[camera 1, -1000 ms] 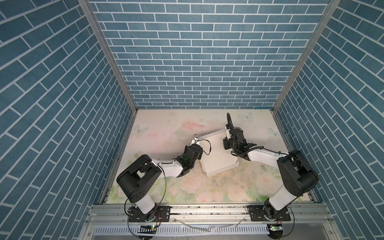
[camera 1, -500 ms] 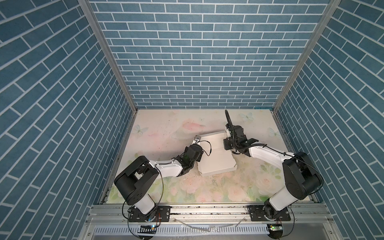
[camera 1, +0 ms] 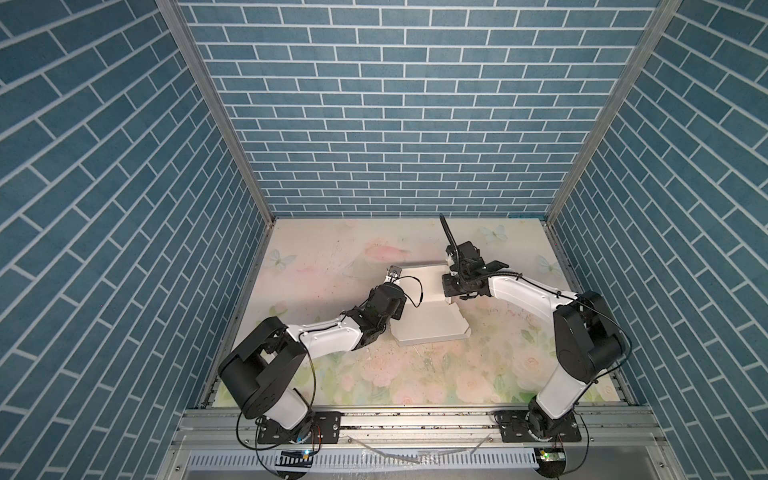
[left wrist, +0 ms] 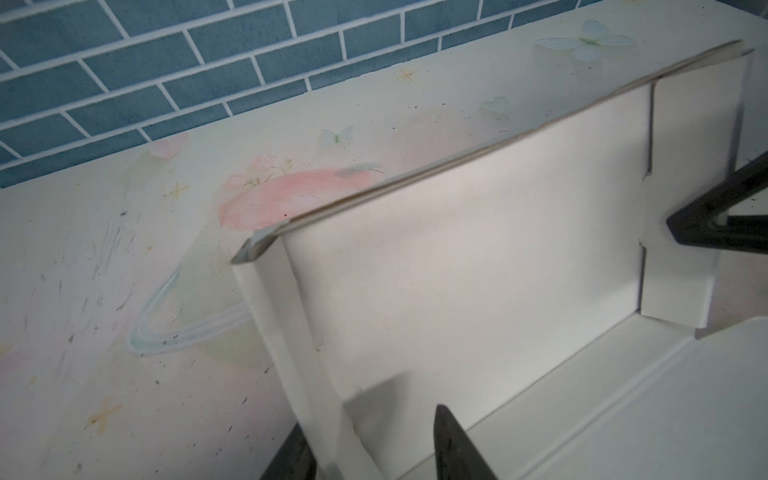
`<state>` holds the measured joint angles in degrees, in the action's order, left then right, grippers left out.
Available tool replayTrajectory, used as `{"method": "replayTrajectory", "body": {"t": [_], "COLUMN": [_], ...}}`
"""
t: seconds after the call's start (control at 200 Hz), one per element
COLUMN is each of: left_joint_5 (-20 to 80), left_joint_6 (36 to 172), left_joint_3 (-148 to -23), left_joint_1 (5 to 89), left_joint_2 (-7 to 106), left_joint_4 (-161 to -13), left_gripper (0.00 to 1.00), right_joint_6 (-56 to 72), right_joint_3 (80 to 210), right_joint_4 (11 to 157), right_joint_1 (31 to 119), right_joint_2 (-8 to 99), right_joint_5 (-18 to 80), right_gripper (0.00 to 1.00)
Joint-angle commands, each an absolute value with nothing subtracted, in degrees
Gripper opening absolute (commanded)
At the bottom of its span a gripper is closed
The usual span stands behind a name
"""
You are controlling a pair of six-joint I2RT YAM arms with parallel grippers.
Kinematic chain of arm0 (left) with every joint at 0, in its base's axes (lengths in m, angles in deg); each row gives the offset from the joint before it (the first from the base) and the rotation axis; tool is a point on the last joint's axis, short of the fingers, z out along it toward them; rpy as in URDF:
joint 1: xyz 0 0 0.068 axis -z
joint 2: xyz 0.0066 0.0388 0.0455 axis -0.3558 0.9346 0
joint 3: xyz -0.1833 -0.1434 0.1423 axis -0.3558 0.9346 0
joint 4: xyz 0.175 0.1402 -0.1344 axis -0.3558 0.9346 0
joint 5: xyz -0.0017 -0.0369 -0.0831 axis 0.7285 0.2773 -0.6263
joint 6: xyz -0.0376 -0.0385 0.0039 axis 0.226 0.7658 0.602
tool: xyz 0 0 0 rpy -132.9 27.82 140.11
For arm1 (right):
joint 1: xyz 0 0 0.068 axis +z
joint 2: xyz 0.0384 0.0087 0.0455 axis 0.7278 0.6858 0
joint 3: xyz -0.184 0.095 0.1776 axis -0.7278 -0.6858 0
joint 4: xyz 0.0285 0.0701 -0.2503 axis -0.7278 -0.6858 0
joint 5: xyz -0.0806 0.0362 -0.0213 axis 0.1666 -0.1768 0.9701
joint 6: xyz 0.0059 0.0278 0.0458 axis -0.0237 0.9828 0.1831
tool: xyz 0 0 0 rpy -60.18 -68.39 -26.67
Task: Fold the paper box
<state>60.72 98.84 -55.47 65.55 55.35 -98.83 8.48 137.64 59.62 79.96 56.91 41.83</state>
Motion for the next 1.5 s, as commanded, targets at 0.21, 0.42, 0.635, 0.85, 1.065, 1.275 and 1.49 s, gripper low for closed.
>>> {"method": "replayTrajectory", "body": {"t": [0.21,0.42,0.635,0.85,1.065,1.275,1.49], "left_joint_5": [57.7,55.2,52.0,50.3,49.2,48.5,48.0], "left_joint_6": [99.0,100.4,101.8,101.5,102.7,103.4,104.2], "left_joint_3": [-60.7,-62.6,-64.7,-66.8,-66.2,-64.6,-63.0], "left_joint_1": [62.5,60.3,57.3,54.6,52.1,50.9,50.5], "left_joint_2": [51.1,50.9,48.1,45.9,44.4,42.3,40.9], "left_joint_4": [-92.4,-89.7,-86.5,-82.6,-79.6,-77.7,-76.4], "left_gripper": [0.53,0.58,0.61,0.62,0.62,0.63,0.63], "right_joint_6": [10.4,11.5,11.8,11.5,12.3,14.1,14.9], "right_joint_3": [147.0,147.6,151.1,155.5,157.3,159.2,160.3], "right_joint_4": [42.2,37.1,31.7,29.3,27.2,25.1,24.8], "right_joint_1": [80.3,80.3,80.2,79.9,78.9,77.6,76.7], "right_joint_2": [60.2,60.4,64.5,69.3,73.0,74.7,74.6], "right_joint_5": [36.4,34.3,32.5,30.9,29.2,28.7,28.1], "right_gripper": [0.00,0.00,0.00,0.00,0.00,0.07,0.19]}}
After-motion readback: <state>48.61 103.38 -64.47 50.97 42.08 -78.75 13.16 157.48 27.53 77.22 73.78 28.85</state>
